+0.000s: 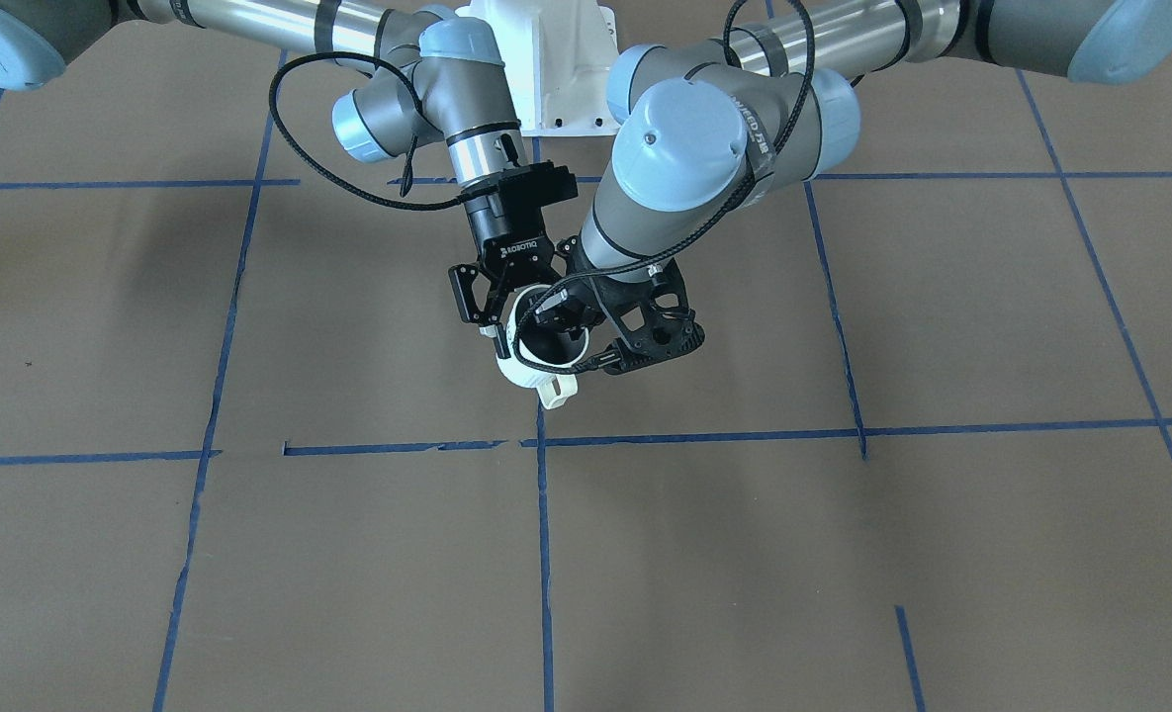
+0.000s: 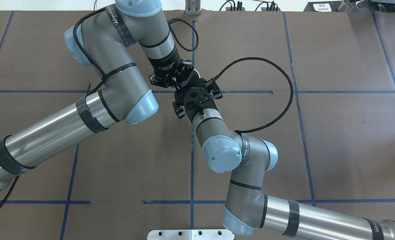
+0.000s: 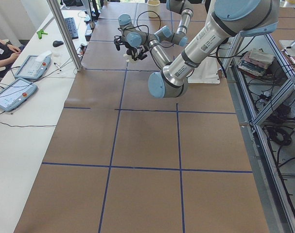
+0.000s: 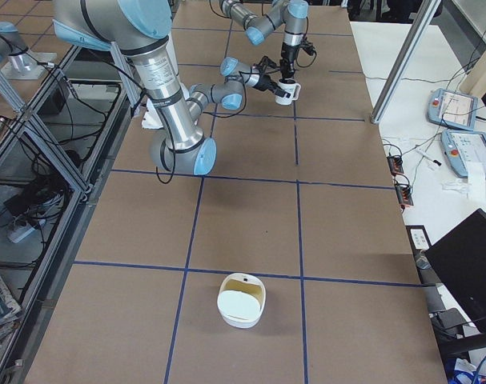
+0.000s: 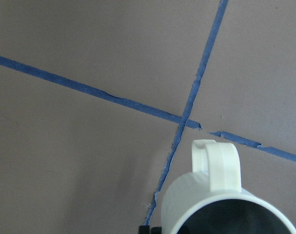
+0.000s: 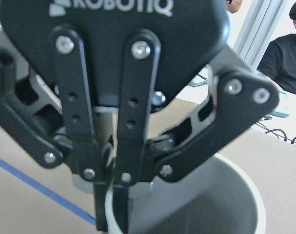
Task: Left arm hands cup to right arm to dump lemon
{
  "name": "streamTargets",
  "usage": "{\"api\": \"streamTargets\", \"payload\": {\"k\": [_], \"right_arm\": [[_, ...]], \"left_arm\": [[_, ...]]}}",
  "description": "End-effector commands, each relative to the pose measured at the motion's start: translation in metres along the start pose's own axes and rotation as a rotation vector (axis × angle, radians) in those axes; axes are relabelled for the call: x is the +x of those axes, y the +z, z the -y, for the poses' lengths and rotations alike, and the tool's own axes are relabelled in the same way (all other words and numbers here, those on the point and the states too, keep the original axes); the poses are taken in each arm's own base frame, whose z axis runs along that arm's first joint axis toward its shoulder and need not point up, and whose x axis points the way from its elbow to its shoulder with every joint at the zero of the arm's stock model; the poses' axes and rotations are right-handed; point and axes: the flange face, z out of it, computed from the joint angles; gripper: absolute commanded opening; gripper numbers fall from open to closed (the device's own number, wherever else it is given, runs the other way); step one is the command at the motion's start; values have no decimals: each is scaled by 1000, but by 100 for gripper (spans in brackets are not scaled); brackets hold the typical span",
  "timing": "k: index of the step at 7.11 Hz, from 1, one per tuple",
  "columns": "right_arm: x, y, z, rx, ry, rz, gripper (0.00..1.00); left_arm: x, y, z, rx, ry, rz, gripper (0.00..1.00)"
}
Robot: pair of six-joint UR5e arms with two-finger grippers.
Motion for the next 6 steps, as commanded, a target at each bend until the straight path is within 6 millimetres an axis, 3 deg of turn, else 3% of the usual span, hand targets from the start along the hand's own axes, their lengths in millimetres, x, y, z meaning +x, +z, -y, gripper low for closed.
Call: {"api": "streamTargets", "payload": {"k": [1, 5, 6], "right_arm": [[0, 0, 0, 1, -1, 1, 100], [2, 0, -3, -2, -4, -1, 100], [1, 0, -3, -3, -6, 2, 100]], "left_arm": [[0, 1, 0, 0, -2, 1, 0], [-1, 3, 4, 2, -7, 7, 0], [-5, 1, 13, 11, -17, 12, 0]]}}
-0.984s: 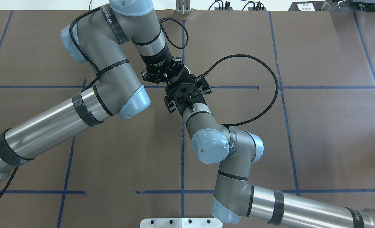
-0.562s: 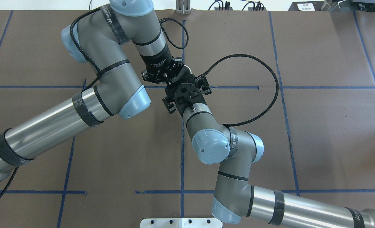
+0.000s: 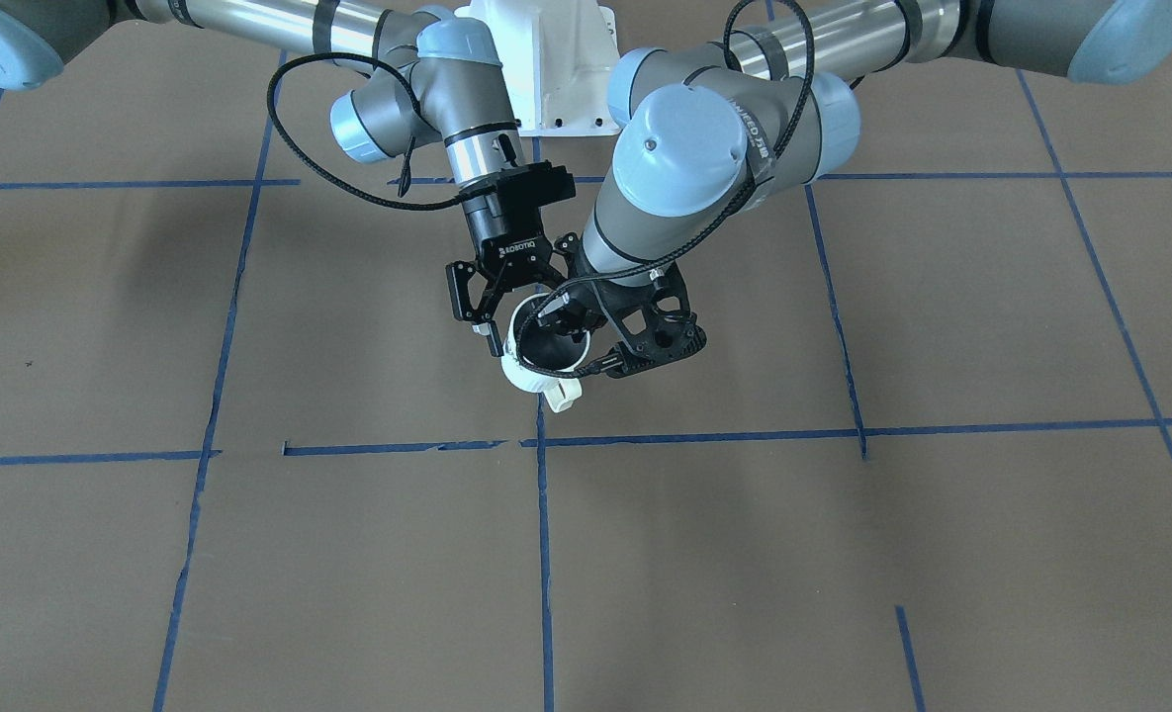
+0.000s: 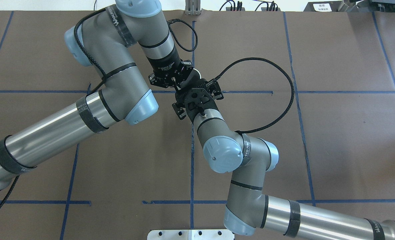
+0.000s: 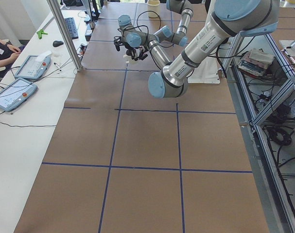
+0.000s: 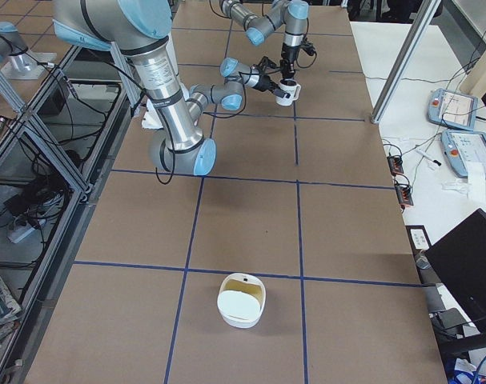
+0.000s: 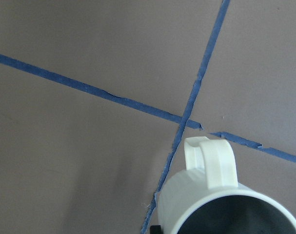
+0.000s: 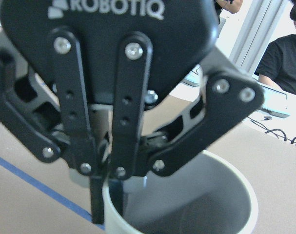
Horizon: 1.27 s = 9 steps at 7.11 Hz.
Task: Left arm hands cup to right arm to dump lemon
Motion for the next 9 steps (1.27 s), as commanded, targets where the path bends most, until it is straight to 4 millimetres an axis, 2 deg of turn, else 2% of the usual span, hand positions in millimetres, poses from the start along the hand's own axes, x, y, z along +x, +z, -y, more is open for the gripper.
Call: {"api": "streamTargets", "payload": {"k": [1, 3, 5, 6, 7, 8, 9], "right_arm": [[-1, 0, -5, -7, -11, 1, 100], [-4, -2, -9, -11, -8, 8, 100], [-2, -8, -2, 33, 33, 40, 100], [-2, -11, 3, 44, 42, 52, 100], [4, -7, 7, 42, 42, 48, 100], [20, 4, 16, 0, 42, 84, 100], [44, 19, 29, -81, 44, 140, 100]], "left_arm": [[-7, -10, 27, 28, -29, 2, 0], [-13, -27, 74, 72, -76, 3, 0], [-36, -44, 108, 100, -26, 27, 0], [-68, -31, 122, 94, -9, 58, 0], [-115, -32, 138, 103, 46, 80, 0], [-179, -33, 134, 105, 108, 94, 0], [-221, -47, 126, 112, 132, 106, 0]]}}
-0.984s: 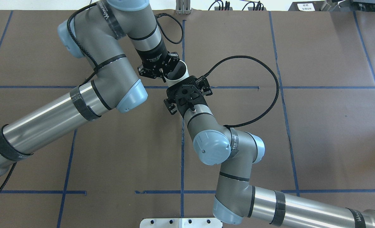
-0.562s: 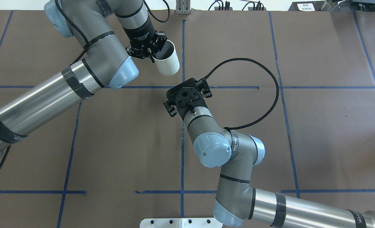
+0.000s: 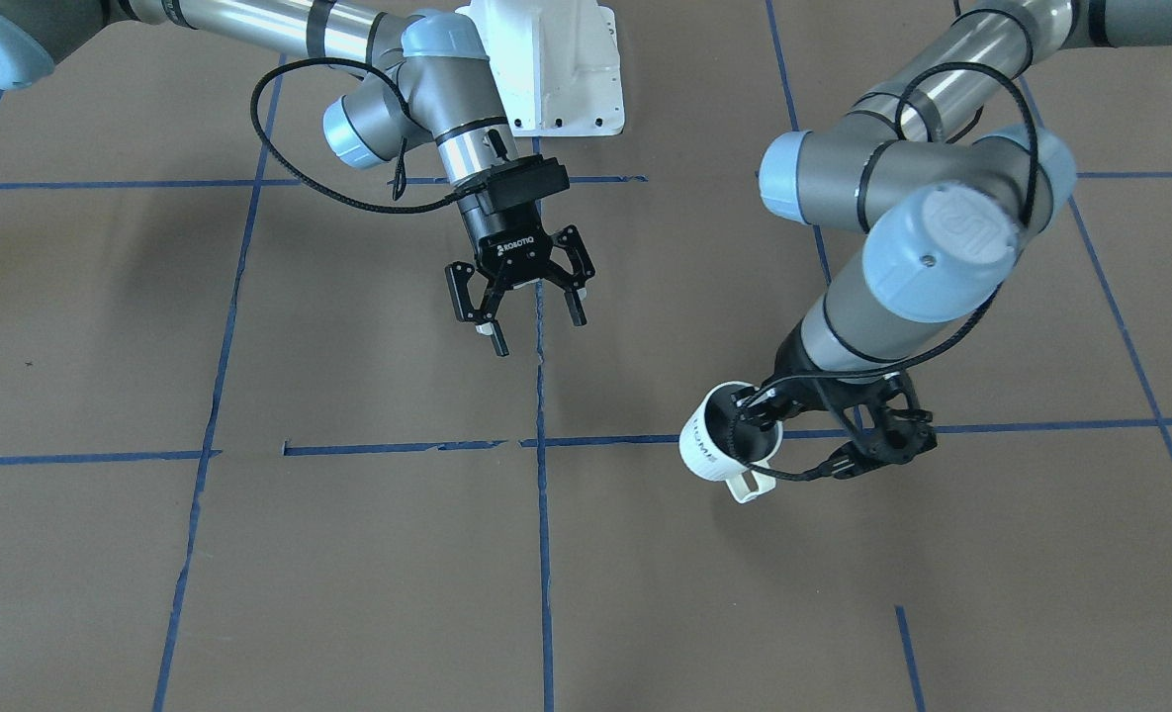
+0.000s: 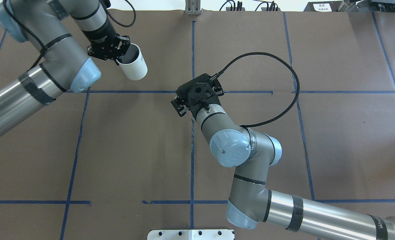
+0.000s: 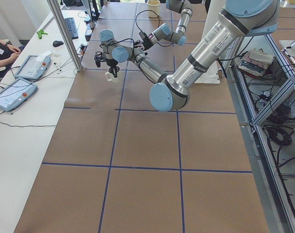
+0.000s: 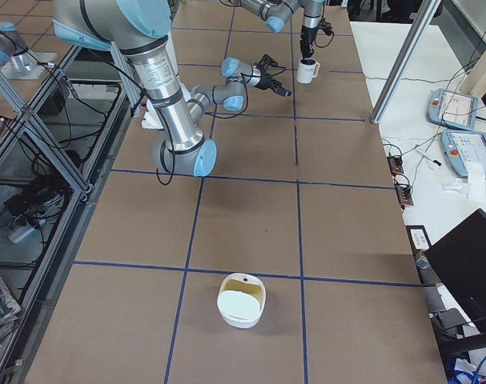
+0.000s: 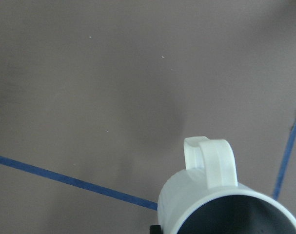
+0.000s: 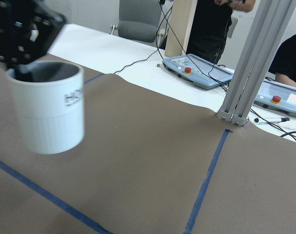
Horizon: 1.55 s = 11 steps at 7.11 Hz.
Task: Left arm hands cup to right arm to dump lemon
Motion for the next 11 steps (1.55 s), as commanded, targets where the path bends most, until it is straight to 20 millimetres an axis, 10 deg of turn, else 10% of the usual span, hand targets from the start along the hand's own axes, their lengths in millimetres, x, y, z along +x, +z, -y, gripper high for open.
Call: {"api": "streamTargets", "payload": {"k": [1, 4, 6, 9, 11], "right_arm": [[52, 22, 25, -136, 9, 71, 100], [163, 29, 71, -446, 69, 89, 100], [280, 3, 85, -624, 148, 162, 100], [416, -29, 40, -703, 126, 137, 100], [481, -58, 48, -825, 260, 142, 100]], "left_arm": [[-78, -29, -24, 7, 103, 34, 0], [-203, -53, -39, -8, 287, 112, 0], [-301, -59, -25, -28, 350, 158, 0], [-361, -38, -50, -77, 339, 127, 0], [-386, -25, -60, -10, 269, 87, 0]]}}
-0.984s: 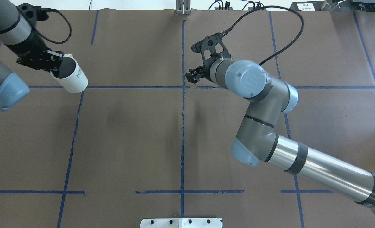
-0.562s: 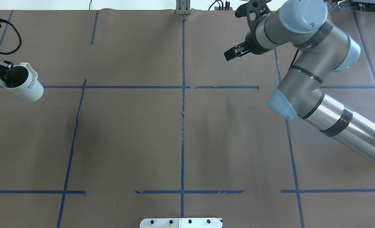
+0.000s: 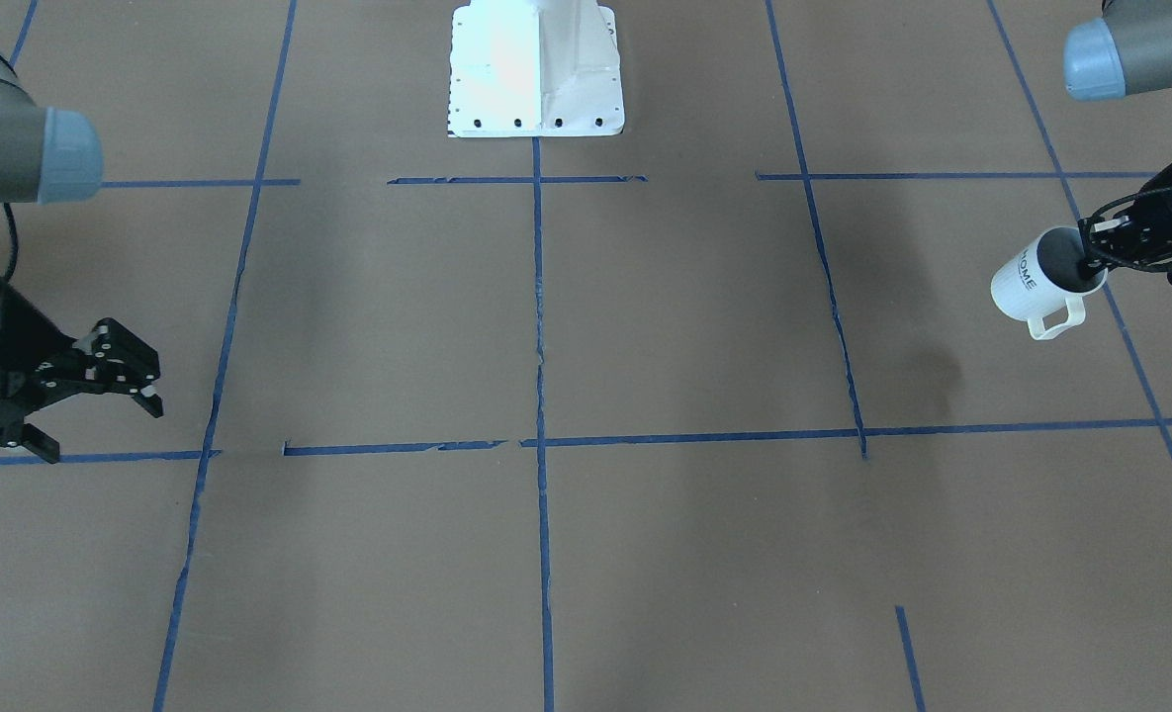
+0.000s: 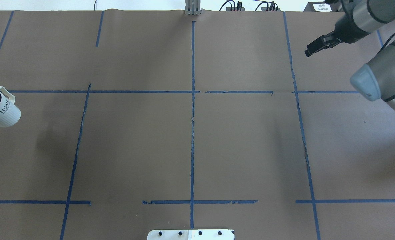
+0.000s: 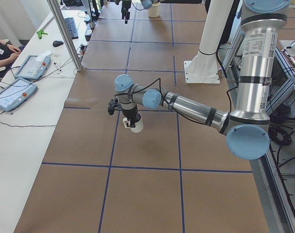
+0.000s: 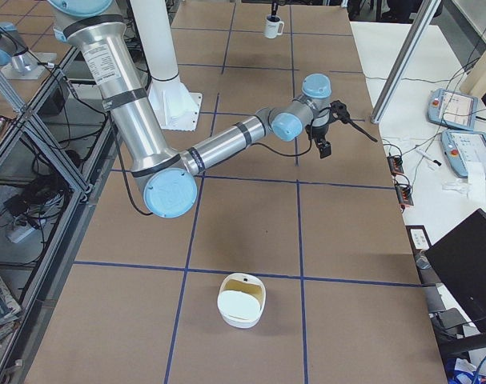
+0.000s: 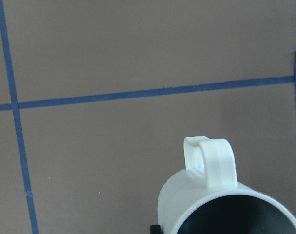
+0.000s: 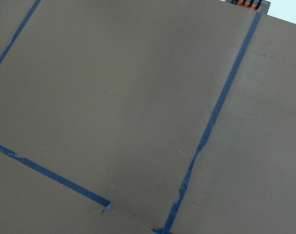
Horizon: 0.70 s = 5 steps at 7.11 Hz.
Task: Left arm hands cup to right arm to dump lemon
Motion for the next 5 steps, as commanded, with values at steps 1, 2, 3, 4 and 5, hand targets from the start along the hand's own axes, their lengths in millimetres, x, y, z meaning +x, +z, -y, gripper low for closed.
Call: {"api": "streamTargets", "payload": {"k": [1, 2, 3, 4, 5], "right_arm": [[52, -40, -8, -91, 21, 6, 100], [82, -60, -11, -96, -57, -19, 100], [109, -75, -21, -121, -76, -37, 100], [128, -74, -43, -152, -85, -44, 100], [154, -70, -76, -176, -43, -50, 100]], "left_arm": [[-22, 19, -13, 78, -52, -40, 0], [-21, 27, -12, 94, -65, -47, 0], [-12, 39, -14, 77, -68, -52, 0], [1, 50, -17, 54, -66, -53, 0], [6, 54, -19, 45, -55, -53, 0]]}}
